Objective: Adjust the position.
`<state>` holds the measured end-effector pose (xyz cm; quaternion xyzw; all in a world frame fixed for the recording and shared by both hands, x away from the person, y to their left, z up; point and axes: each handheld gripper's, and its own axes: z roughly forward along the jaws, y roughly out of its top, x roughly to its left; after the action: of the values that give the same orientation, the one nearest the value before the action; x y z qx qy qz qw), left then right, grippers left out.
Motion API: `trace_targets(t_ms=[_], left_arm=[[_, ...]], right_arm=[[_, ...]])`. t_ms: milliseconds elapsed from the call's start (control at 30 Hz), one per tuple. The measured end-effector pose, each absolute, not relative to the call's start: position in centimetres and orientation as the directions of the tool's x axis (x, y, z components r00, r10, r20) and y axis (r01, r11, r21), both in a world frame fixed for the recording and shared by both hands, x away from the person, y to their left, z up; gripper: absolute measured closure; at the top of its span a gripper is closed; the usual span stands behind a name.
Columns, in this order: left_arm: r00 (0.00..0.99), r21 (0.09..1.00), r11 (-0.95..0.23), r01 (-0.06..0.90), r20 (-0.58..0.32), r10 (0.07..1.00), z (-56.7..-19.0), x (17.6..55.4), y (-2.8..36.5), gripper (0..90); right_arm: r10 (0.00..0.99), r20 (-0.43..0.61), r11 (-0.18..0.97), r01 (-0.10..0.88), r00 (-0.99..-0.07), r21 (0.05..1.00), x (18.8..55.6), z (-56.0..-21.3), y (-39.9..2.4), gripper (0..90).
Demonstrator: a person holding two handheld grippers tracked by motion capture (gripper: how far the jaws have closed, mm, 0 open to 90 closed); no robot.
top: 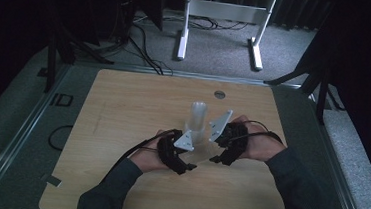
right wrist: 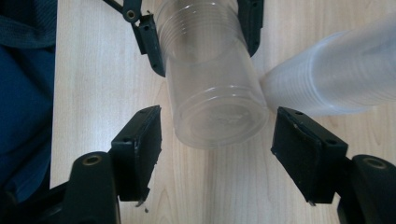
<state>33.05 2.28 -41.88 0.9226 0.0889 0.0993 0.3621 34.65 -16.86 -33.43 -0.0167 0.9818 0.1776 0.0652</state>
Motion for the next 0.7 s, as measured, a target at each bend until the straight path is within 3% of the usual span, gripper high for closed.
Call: trace_targets(t_ms=[700], left_arm=[[0.960,0.637,-0.768,0.059,0.174,0.218,-41.9,32.6,1.4,27.6]], right_arm=[[-0.025,-0.101,0.962,-0.051,-0.995,0.270,34.8,-34.9,-15.7,28.7]])
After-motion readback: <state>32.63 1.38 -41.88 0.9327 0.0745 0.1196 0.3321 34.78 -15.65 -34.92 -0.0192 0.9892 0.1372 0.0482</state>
